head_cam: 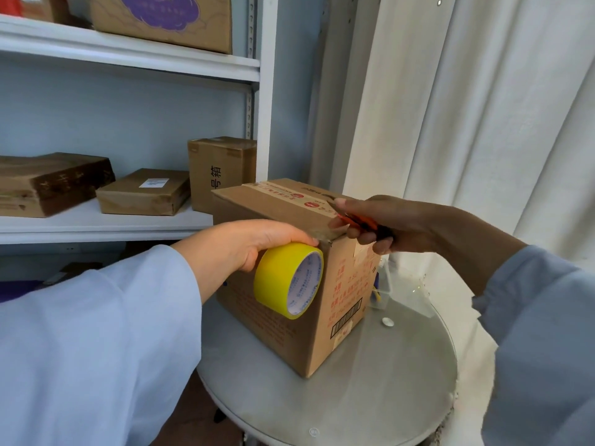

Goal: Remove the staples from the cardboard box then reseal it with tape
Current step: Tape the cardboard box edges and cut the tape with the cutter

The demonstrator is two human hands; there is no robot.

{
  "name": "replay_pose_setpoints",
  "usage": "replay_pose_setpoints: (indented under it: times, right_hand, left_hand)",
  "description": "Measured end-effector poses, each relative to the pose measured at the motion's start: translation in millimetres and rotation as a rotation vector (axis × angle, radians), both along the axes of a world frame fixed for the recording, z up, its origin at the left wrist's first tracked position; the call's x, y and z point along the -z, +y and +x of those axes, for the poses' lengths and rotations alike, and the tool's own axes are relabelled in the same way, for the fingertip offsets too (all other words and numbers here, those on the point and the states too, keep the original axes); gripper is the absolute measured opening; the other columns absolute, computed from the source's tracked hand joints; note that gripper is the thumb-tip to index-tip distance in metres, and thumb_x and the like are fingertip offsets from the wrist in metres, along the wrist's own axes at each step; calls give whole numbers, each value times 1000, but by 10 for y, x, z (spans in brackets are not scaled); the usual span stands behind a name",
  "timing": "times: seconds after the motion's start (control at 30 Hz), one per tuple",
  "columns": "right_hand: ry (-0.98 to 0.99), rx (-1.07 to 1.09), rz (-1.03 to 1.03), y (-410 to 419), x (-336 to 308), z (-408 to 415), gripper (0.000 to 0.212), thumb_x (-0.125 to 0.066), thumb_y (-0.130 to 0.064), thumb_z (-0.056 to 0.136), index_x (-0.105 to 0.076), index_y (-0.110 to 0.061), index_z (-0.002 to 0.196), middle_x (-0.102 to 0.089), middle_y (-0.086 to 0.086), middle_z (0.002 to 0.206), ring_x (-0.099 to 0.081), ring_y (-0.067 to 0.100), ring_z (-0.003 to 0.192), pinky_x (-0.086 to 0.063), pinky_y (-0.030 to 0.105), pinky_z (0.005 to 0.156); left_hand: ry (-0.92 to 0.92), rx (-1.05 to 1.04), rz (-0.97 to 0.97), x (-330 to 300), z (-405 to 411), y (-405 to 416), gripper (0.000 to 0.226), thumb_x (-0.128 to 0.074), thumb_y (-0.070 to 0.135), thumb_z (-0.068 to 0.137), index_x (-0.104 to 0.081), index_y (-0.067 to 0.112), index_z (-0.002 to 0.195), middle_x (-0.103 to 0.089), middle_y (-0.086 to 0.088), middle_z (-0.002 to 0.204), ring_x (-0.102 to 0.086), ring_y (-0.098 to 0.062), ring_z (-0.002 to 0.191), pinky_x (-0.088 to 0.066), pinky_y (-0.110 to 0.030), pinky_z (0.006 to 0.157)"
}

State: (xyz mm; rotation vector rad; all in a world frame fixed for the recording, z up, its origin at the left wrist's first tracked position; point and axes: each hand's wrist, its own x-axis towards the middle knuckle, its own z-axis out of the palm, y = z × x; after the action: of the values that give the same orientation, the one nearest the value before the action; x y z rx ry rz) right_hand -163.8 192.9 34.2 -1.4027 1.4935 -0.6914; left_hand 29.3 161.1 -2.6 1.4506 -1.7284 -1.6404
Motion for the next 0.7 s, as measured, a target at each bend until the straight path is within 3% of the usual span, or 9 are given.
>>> replay_pose_setpoints:
  times: [0.1, 0.23, 0.3, 0.53, 0.7]
  right_hand:
    - [-120, -87, 125, 173, 33, -78, 39, -42, -38, 99, -65, -7, 104, -47, 1, 66, -35, 6, 50, -28, 12, 35]
    - [-40, -185, 257, 354, 143, -150, 43, -48, -41, 90, -62, -7, 112, -48, 0, 68, -35, 6, 52, -28, 12, 36]
    - [-24, -169, 291, 378, 206, -153, 43, -45, -41, 94, -62, -7, 114, -48, 0, 68, -36, 5, 52, -28, 12, 36]
    - [-75, -80, 268, 333, 255, -5, 44, -38, -41, 99, -61, -6, 110, -48, -1, 63, -36, 5, 46, -26, 11, 34]
    - [-106, -33, 252, 256, 216, 107, 41, -38, -39, 100, -62, -6, 105, -46, -1, 61, -35, 4, 43, -26, 12, 31]
  left_hand:
    - [8, -15, 20, 15, -14, -5, 22, -67, 33, 85, -64, 12, 81, -65, -7, 55, -58, -21, 58, -50, -32, 66]
    - [31, -16, 32, 55, 3, -28, 24, -68, 38, 83, -66, 14, 87, -66, -9, 71, -60, -24, 68, -50, -38, 80]
    - [42, -16, 38, 66, 16, -32, 27, -69, 39, 81, -66, 14, 92, -65, -9, 77, -60, -25, 72, -49, -40, 84]
    - [33, 8, 43, 35, 6, -2, 20, -63, 32, 87, -66, 13, 85, -64, -7, 58, -58, -21, 60, -49, -32, 66]
    - [34, -4, 47, 12, 13, 28, 21, -63, 32, 88, -65, 12, 81, -64, -8, 63, -58, -22, 62, -50, -32, 67]
